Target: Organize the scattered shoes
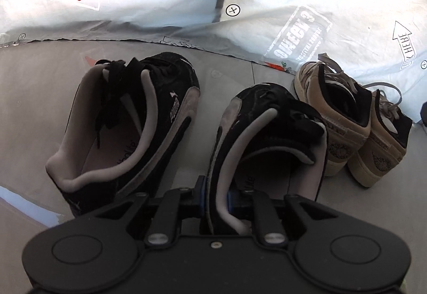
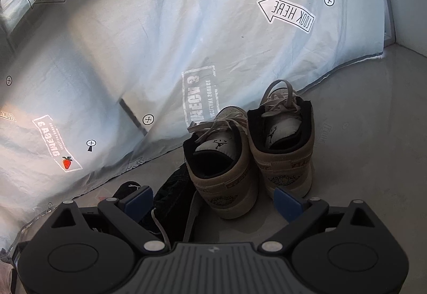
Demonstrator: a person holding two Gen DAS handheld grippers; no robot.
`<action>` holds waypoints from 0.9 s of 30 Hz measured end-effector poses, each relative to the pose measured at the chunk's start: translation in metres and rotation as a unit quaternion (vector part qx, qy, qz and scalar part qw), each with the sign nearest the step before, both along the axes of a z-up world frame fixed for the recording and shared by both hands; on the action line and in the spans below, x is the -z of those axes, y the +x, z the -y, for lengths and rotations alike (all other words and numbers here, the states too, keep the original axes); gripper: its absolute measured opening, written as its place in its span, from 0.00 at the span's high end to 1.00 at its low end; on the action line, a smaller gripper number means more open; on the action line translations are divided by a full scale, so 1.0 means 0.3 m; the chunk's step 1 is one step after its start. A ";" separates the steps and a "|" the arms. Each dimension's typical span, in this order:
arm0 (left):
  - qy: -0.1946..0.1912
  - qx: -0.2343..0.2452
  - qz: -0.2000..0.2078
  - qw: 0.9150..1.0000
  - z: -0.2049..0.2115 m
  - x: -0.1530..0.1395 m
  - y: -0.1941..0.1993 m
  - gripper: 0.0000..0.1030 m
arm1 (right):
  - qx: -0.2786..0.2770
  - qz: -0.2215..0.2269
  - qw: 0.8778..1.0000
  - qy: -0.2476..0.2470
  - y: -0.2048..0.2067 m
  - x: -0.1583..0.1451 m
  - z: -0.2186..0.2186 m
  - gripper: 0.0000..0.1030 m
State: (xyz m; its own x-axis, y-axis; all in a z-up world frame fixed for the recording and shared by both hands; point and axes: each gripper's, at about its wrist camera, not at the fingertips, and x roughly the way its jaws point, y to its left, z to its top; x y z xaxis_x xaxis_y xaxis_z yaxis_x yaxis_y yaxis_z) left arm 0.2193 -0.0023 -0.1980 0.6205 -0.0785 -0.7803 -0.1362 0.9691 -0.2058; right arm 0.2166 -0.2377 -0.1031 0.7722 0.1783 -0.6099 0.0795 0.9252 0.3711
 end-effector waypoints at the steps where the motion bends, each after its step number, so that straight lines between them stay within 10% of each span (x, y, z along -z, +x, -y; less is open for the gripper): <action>1: -0.010 0.001 -0.002 1.000 -0.011 -0.009 -0.004 0.81 | -0.003 0.002 1.000 0.000 -0.002 -0.006 -0.006 0.06; 10: -0.021 -0.069 0.101 0.992 -0.193 -0.307 -0.284 0.80 | -0.075 0.027 0.997 0.001 0.011 -0.059 -0.137 0.09; 18: -0.019 -0.101 0.105 0.989 -0.371 -0.331 -0.409 0.79 | -0.208 -0.018 0.978 -0.020 -0.055 0.007 -0.378 0.48; 21: -0.025 -0.094 0.102 0.990 -0.413 -0.315 -0.416 0.79 | -0.201 -0.021 0.979 -0.020 -0.102 0.015 -0.407 0.78; 27: -0.033 -0.059 0.100 0.993 -0.515 -0.292 -0.387 0.78 | -0.195 -0.039 0.979 -0.037 -0.033 0.061 -0.490 0.67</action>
State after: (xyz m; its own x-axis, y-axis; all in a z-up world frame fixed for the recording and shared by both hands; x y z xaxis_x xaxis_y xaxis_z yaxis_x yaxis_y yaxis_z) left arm 0.1032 0.1522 -0.1103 0.7699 -0.0430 -0.6368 -0.1983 0.9322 -0.3027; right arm 0.2067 -0.0907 -0.1215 0.6048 0.4032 -0.6868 -0.2591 0.9151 0.3090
